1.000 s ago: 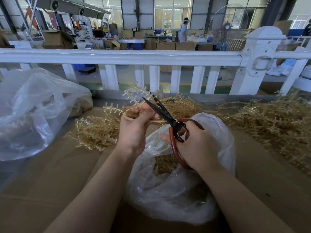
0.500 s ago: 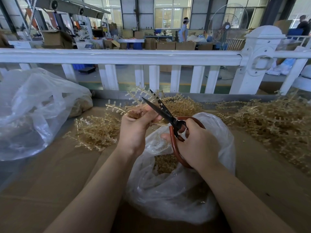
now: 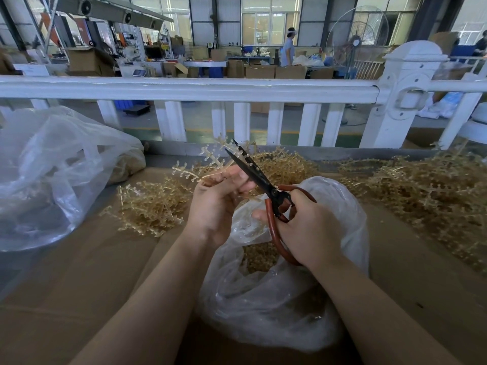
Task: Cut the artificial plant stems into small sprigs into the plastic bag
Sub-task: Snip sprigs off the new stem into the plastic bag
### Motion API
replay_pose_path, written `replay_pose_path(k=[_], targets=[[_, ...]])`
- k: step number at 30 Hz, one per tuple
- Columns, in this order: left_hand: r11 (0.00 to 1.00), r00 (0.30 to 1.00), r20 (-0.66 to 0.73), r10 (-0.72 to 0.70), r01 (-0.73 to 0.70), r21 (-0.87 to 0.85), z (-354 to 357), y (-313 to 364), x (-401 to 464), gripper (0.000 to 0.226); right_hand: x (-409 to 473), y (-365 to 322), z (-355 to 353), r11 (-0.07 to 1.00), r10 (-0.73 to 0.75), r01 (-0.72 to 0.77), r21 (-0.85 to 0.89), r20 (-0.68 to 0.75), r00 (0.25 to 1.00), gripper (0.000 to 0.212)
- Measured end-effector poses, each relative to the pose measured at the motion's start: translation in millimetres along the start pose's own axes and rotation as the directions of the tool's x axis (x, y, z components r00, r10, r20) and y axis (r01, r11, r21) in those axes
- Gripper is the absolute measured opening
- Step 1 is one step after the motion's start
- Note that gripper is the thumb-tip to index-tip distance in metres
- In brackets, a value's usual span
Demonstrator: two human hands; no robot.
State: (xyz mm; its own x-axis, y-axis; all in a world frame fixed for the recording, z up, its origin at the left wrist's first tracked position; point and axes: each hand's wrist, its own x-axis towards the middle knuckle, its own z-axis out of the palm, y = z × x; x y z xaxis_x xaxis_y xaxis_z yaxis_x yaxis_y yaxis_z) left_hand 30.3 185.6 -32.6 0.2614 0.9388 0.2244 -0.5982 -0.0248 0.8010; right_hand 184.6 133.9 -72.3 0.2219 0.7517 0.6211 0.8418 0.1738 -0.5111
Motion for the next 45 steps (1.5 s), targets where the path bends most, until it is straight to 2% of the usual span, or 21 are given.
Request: replay_pose_path(k=[6,12,26,41,45], targets=[[0.995,0.995,-0.032,-0.09,0.089,-0.041,3.0,-0.9,0.3,0.016,-0.8,-0.9,-0.8,1.0,-0.007,0.007,0.001,-0.01,1.0,0.078],[0.993,0.992,-0.045,-0.116,0.116,-0.012,3.0,-2.3,-0.3,0.025,1.0,-3.0,-2.7,0.996,-0.005,0.001,-0.088,-0.047,0.999,0.072],[0.991,0.991,0.035,-0.131,0.132,-0.015,2.2,-2.3,-0.2,0.018,-0.6,-3.5,-3.3,0.998,-0.025,0.021,-0.067,-0.063,0.998,0.06],[0.987,0.983,0.096,-0.159,0.158,0.017,-0.2,-1.2,-0.4,0.023,-1.6,-4.7,-5.2,0.998,-0.035,0.029,-0.06,-0.106,0.994,0.064],[0.987,0.984,0.082,-0.157,0.156,0.027,-0.2,-1.4,-1.0,0.008,-1.5,-1.8,-4.1,0.997,-0.008,0.003,-0.074,-0.069,0.998,0.055]])
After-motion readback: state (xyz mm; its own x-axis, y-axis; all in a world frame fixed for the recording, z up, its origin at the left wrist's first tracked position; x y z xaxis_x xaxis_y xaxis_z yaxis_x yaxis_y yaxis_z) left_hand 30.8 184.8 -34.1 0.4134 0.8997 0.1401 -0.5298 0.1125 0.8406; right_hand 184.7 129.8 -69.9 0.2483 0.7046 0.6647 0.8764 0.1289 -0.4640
